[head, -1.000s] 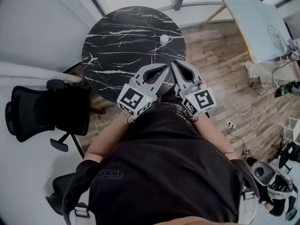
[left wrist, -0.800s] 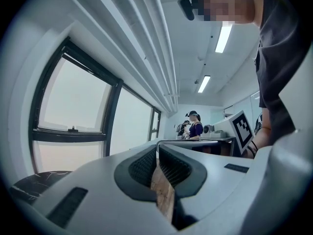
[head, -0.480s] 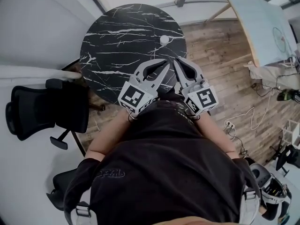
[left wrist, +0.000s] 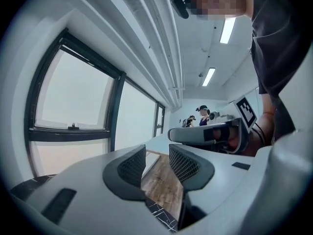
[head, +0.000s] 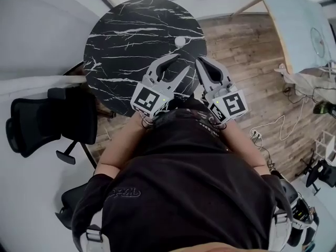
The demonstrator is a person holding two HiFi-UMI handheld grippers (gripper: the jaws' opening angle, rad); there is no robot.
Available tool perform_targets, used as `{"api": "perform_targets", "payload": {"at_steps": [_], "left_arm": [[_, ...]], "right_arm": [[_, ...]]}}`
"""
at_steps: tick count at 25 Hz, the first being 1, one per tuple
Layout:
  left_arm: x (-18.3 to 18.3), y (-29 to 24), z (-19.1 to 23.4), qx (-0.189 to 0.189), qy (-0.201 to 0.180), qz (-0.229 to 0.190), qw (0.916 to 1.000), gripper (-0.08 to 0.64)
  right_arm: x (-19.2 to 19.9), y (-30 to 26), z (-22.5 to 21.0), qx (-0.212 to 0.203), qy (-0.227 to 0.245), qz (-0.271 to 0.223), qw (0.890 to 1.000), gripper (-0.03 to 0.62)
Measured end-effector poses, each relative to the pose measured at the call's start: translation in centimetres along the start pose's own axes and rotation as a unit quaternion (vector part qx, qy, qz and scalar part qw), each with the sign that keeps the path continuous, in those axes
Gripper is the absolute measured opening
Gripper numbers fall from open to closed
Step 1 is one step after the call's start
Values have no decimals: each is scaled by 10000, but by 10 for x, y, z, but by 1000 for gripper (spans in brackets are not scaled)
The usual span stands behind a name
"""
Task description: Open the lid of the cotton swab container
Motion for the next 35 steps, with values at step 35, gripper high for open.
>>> {"api": "perform_targets", "payload": {"at_steps": [35], "left_arm": [[163, -111, 77, 333, -128, 647, 9973, 400]], "right_arm": [[31, -55, -115, 64, -283, 738, 9969, 25]]}}
Point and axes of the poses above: the fingertips, and each gripper's own axes: y backward along the fingers, z to its left, x out of its underside, the point moved 1 cm from there along y, backward along the fingers, and after that the axes turned 10 degrees about -y, right-handed, at the moved point
